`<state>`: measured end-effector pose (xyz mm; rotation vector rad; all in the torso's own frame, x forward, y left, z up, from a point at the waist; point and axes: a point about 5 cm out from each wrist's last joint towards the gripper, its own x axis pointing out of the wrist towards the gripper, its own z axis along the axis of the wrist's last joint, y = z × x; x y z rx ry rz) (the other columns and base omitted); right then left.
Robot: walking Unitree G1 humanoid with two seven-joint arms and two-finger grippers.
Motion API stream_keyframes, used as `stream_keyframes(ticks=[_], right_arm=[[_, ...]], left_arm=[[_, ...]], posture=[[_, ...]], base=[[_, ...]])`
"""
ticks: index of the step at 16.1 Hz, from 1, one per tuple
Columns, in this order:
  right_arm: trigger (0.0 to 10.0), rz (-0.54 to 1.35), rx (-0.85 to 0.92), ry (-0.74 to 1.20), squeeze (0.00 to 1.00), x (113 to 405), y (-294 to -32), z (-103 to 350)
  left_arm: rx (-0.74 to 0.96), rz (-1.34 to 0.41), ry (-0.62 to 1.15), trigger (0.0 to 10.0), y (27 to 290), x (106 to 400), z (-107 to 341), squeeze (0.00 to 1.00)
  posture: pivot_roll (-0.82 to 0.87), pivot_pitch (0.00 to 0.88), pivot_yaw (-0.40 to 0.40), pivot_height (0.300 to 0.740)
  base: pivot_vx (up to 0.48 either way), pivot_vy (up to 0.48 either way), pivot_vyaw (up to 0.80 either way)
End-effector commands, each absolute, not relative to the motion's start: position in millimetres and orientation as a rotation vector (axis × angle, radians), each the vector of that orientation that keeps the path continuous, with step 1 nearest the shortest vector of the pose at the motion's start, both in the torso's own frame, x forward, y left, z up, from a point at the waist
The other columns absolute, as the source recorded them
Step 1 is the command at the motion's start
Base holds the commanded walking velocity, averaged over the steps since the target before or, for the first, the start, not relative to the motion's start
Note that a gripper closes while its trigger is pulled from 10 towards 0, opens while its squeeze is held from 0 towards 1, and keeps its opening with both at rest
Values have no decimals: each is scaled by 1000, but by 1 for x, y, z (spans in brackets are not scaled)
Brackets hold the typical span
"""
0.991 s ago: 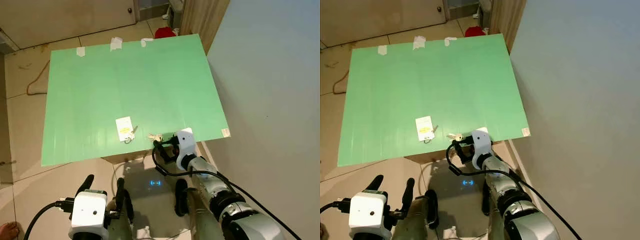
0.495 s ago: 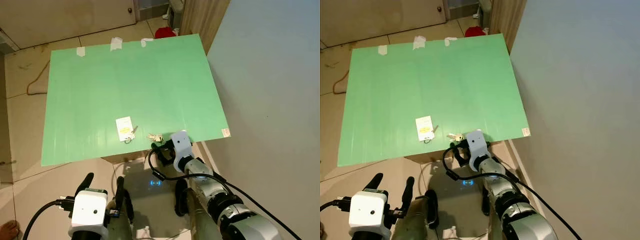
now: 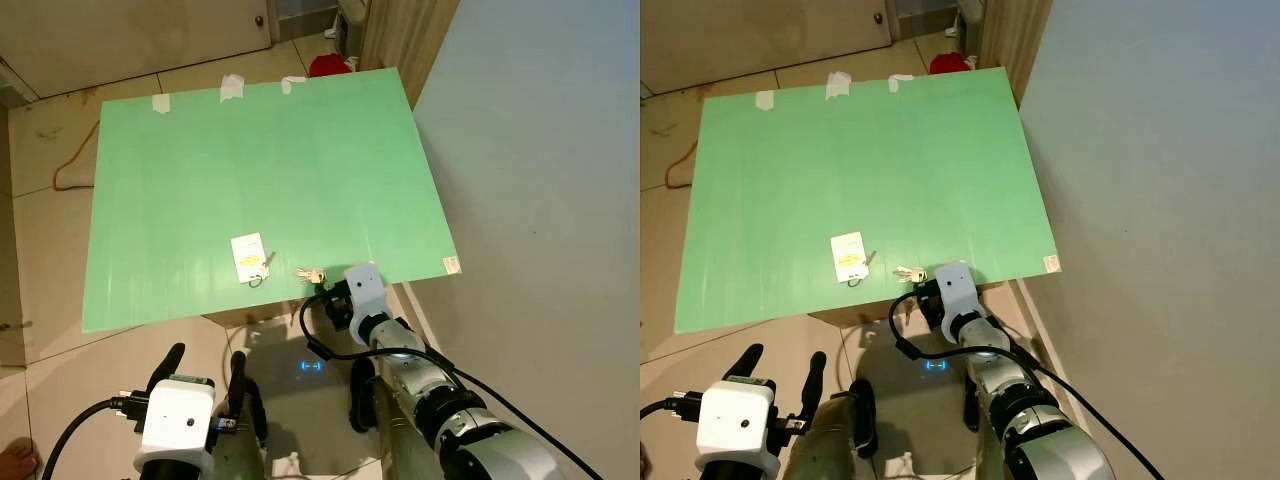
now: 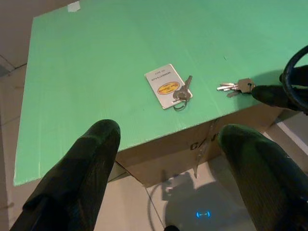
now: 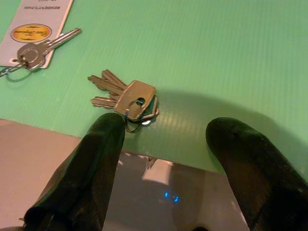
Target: Hang keys on a hook
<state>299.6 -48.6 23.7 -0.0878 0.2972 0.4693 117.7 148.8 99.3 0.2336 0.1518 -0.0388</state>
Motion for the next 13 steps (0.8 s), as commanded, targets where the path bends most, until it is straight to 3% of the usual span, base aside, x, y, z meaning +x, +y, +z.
stream_keyframes(ticks=[1,13], right_arm=[[10000,491,-84,334,0,290,-43,15],[10000,553,-73,323,0,281,-22,15]], left_arm=[[252,-51,181,10000,149,113,94,0],[274,-33,171,10000,154,116,94,0]], posture=[[148,423,-29,740],[146,431,-33,740]], base=[[0,0,0],[0,0,0]])
